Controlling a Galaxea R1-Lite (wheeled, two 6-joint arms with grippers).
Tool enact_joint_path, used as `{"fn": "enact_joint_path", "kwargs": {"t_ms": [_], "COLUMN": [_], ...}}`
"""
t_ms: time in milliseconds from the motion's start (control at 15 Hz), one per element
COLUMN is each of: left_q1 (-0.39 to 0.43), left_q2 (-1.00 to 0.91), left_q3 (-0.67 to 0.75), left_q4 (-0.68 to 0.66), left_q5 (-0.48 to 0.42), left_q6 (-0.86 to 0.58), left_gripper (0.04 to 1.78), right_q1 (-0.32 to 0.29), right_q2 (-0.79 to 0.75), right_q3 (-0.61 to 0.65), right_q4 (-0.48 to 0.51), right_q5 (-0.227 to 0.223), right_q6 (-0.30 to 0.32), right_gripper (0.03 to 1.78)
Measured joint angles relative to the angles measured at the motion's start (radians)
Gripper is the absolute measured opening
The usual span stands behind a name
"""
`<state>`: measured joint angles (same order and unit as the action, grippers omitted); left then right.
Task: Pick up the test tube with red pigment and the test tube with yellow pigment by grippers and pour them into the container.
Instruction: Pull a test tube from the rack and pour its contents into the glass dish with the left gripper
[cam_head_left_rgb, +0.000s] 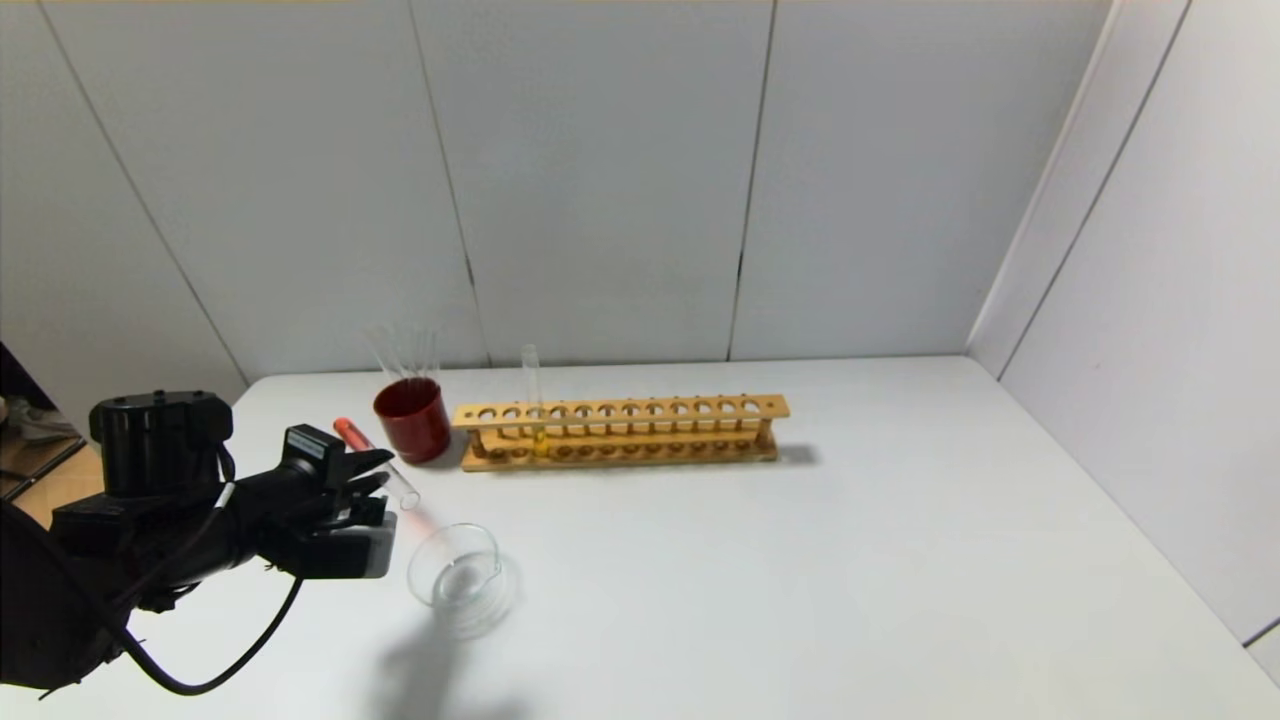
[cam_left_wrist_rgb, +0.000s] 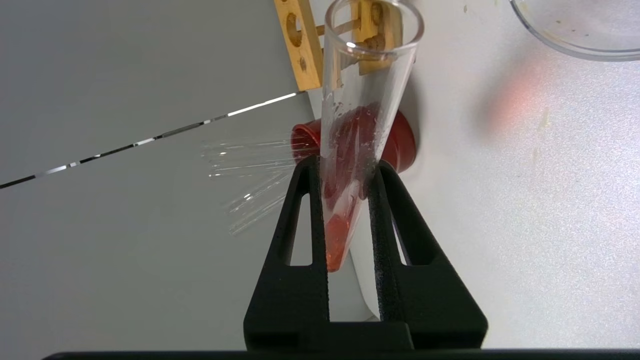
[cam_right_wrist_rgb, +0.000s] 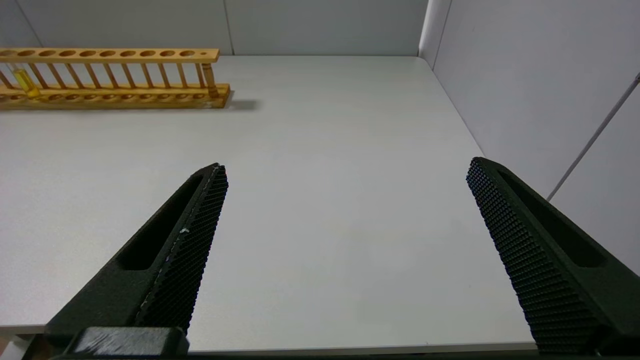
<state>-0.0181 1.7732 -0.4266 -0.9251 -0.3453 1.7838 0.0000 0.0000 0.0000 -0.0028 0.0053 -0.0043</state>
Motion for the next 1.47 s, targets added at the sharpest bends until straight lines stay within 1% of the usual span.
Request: {"fn": "enact_joint_path", "kwargs": {"t_ms": [133,467,867,1000,1200,1467], "left_q1": [-0.002,-0.002,-0.028,-0.030,-0.030,-0.023], "left_q2": [0.008,0.020,0.038,0.048,0.058,0.057], "left_q3": [-0.001,-0.001,-0.024,-0.043,-0.051,-0.064], "left_q4": [0.000,-0.001,0.000,0.000,0.001,0.000], "left_q5": [0.006,0.014,0.023,0.023,0.023,0.023], "left_q6": [0.007,0.075,0.086,0.124,0.139,0.216], "left_gripper": [0.31,0.31,0.31,0.31,0.31,0.31], "right_q1": [0.000,0.000,0.000,0.000,0.000,0.000], "right_q2": [0.000,0.000,0.000,0.000,0.000,0.000], "right_q3": [0.000,0.000,0.000,0.000,0.000,0.000], "right_q4": [0.000,0.000,0.000,0.000,0.000,0.000], "right_q5": [0.000,0.000,0.000,0.000,0.000,0.000], "right_q6": [0.000,0.000,0.000,0.000,0.000,0.000], "right_gripper": [1.75,1.75,1.75,1.75,1.75,1.75]}}
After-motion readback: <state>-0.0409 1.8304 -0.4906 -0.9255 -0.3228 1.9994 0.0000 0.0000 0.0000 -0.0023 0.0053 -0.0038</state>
